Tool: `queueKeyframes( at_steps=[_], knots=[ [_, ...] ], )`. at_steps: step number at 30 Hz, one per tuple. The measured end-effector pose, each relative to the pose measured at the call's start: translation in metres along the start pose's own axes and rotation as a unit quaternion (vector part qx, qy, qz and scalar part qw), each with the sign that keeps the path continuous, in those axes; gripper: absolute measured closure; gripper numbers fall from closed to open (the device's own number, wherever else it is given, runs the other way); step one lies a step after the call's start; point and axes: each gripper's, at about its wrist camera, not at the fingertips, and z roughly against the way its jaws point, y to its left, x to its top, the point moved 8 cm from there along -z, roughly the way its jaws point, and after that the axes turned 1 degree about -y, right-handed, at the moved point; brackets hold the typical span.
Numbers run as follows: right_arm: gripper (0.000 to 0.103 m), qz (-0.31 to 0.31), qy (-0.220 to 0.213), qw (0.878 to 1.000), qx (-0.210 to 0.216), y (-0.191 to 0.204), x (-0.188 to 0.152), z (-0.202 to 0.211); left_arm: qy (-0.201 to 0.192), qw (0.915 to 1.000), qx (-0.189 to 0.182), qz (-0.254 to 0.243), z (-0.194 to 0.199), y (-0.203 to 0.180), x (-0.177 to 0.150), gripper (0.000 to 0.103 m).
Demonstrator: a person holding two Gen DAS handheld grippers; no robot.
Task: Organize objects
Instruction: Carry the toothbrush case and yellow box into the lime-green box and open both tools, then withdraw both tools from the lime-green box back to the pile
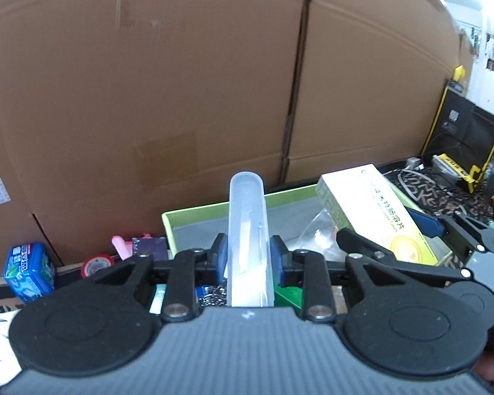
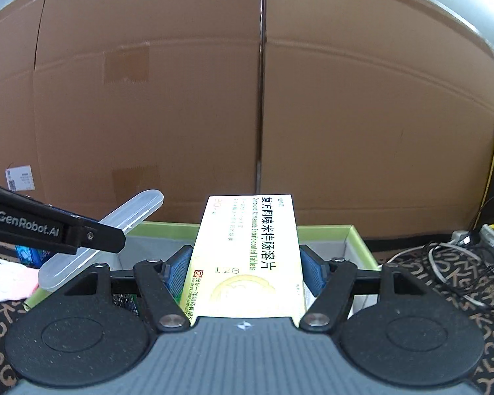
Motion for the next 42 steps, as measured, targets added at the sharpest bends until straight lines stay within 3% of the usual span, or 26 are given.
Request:
queueKeyframes(
  at_steps=[3, 4, 6, 10, 17, 31, 42],
  knots=[
    [0.031, 0.008, 0.028, 0.999, 0.018, 0.007, -0.01, -0.01, 0.005, 1.0, 0.0, 0.005, -0.008, 0.003, -0.004, 0.072],
    [0.031, 0.013, 0.036, 0.999, 0.022, 0.009, -0.014, -0.013, 0.007, 0.9999, -0.006, 0.008, -0.01, 0.004, -0.006, 0.056],
    [0.023, 0.023, 0.04, 0.999, 0.018, 0.011, -0.02, -0.013, 0.002, 0.9998, -0.008, 0.016, -0.009, 0.008, -0.009, 0.036],
    [0.018, 0.023, 0.03, 0.999, 0.002, 0.007, -0.022, -0.007, -0.011, 0.9999, 0.002, 0.01, -0.007, 0.012, -0.011, 0.015],
    [0.015, -0.008, 0.018, 1.0, -0.001, 0.001, -0.017, 0.014, -0.034, 0.9992, -0.01, 0.02, 0.012, 0.015, -0.007, 0.002],
    [0.01, -0.01, -0.021, 0.999, 0.022, 0.034, 0.001, 0.05, -0.069, 0.9973, -0.01, 0.024, 0.085, 0.044, -0.011, 0.0],
    [0.007, 0.008, -0.051, 0.994, 0.095, 0.107, -0.002, 0.089, -0.085, 0.9945, 0.036, 0.049, 0.151, 0.119, -0.063, 0.0]
  ],
)
